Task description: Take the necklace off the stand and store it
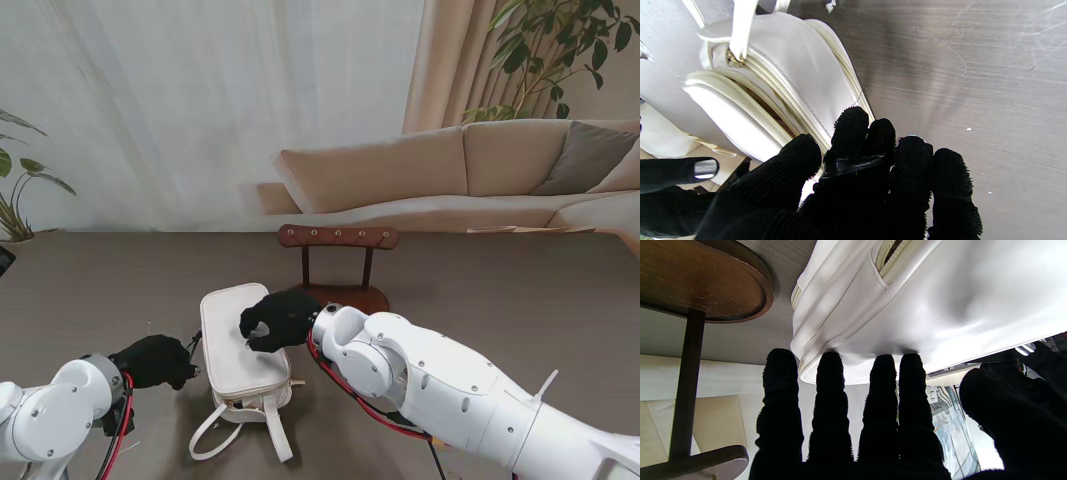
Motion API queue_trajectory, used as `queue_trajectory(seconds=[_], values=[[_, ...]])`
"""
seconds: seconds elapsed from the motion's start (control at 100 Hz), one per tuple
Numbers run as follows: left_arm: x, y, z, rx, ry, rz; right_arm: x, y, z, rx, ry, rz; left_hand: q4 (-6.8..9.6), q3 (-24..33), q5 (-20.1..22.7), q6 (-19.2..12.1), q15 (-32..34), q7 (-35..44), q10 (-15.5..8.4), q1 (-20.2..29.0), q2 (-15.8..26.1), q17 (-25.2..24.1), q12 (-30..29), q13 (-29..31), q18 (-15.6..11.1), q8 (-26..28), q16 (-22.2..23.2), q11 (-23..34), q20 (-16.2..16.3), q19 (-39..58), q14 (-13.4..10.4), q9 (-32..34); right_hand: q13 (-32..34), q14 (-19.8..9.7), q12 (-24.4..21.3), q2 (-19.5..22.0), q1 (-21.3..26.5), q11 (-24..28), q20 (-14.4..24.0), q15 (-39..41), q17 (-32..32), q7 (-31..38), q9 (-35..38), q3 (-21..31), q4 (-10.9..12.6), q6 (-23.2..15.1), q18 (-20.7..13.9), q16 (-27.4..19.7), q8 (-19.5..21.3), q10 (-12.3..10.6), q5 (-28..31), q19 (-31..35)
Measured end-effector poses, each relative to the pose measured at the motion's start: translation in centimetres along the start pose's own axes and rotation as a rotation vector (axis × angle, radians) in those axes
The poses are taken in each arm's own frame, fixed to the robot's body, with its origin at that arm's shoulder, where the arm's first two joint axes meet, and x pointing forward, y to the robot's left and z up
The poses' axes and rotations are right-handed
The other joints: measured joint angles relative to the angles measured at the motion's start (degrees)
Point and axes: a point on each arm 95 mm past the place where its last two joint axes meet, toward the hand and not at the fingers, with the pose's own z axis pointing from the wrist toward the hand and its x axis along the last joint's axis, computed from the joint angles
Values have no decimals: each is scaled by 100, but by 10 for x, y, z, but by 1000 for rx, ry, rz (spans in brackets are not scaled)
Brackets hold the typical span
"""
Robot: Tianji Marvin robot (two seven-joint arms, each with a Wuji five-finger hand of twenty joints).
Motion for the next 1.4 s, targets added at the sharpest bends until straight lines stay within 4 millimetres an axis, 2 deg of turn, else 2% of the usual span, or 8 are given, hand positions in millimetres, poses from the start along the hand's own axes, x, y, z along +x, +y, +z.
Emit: queue_trajectory(seconds=[0.35,0.62,0.85,1.4], values=[[10,-6,-19,-39,17,20,2,1,6,14,-6,8,0,-84,-11,2,1,-6,0,0,0,-1,2,-2,-16,0,6,3,0,0,-23,-2,52,58,88,56,0,126,0,12,0,31,9,-3,0,4,-1,32,22,-33,6,0],[20,-5,-27,-67,42,18,2,3,12,27,-9,7,0,-106,-24,16,8,-13,0,-1,0,-2,7,-3,-21,0,8,3,0,0,-26,-2,152,73,189,136,2,332,0,64,0,31,20,-3,0,5,-9,51,23,-100,6,0],[33,1,-29,-103,81,36,1,5,15,38,-14,8,0,-155,-74,66,10,-13,15,-1,0,-2,7,-3,-23,0,8,3,0,1,-33,-2,163,55,256,141,100,405,0,183,0,28,79,-5,0,-1,-66,116,24,-226,6,0],[72,16,-39,-180,178,108,-1,6,14,57,-24,13,0,-162,-75,174,13,-14,74,1,1,-3,7,-3,-25,0,9,3,0,1,-45,-2,94,-18,258,141,150,405,0,182,1,23,8,-5,0,-46,-71,116,27,-316,-73,0]])
